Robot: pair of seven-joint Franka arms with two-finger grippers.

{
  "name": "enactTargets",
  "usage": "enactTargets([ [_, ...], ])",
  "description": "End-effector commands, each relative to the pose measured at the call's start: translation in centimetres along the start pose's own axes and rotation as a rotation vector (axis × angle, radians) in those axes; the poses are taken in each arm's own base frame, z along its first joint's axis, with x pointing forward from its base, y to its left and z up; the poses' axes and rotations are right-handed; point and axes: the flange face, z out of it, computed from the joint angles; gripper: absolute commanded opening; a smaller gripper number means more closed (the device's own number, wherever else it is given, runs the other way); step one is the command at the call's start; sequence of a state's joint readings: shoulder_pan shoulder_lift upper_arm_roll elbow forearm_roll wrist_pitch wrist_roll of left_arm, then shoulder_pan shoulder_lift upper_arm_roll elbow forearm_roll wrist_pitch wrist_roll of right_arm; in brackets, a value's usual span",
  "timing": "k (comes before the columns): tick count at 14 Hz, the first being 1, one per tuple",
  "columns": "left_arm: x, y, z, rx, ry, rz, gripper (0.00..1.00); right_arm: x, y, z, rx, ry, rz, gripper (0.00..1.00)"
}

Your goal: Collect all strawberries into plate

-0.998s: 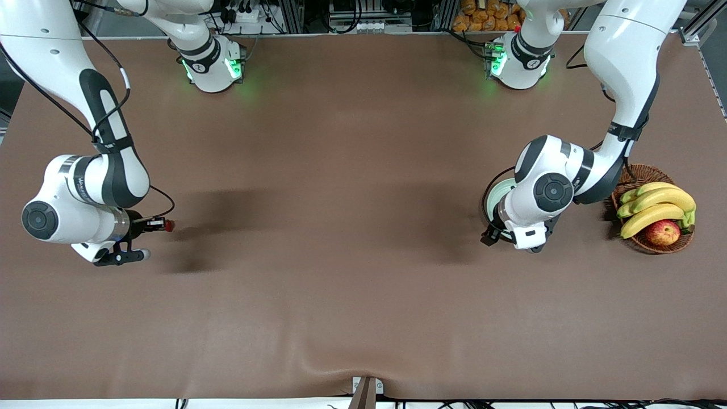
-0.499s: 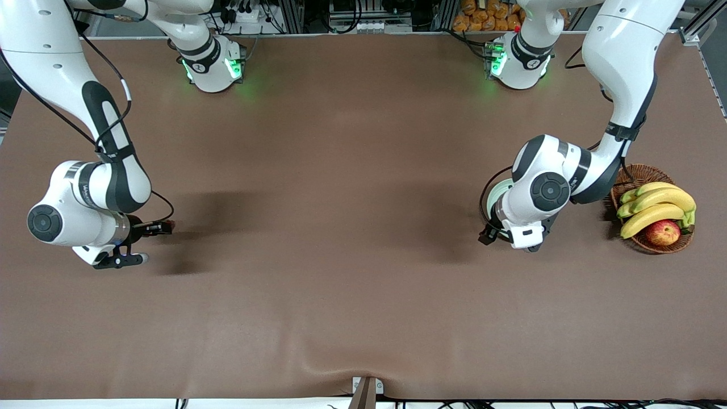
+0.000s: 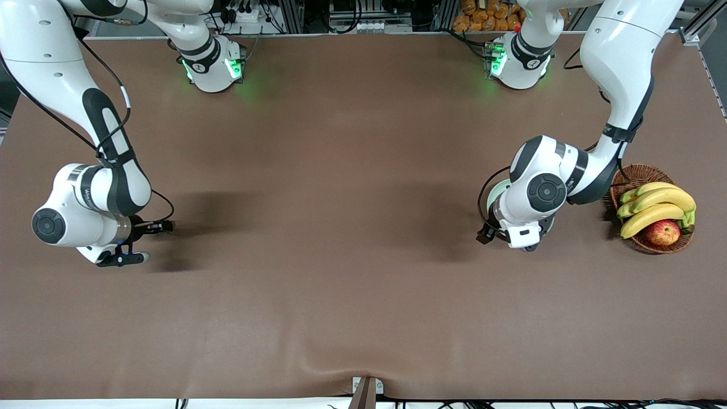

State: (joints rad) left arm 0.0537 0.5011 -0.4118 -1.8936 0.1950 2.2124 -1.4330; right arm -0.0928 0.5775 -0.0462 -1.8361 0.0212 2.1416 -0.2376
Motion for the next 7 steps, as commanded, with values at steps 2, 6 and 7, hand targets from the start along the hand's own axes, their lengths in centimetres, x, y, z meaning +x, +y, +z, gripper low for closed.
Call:
enactTargets([
  [2, 0.04, -0.05, -0.16, 0.001, 0.009, 0.018, 1.00, -0.73, 0.04, 1.03, 0.005, -0.024, 0.002, 0.63],
  [6, -0.05, -0.03, 0.20, 0.006, 0.006, 0.021, 1.00, -0.72, 0.05, 1.41, 0.006, -0.030, 0.001, 0.56],
  [7, -0.03, 0.01, 0.13, 0.005, 0.007, 0.020, 1.00, -0.74, 0.05, 1.43, 0.005, -0.032, 0.000, 0.51],
])
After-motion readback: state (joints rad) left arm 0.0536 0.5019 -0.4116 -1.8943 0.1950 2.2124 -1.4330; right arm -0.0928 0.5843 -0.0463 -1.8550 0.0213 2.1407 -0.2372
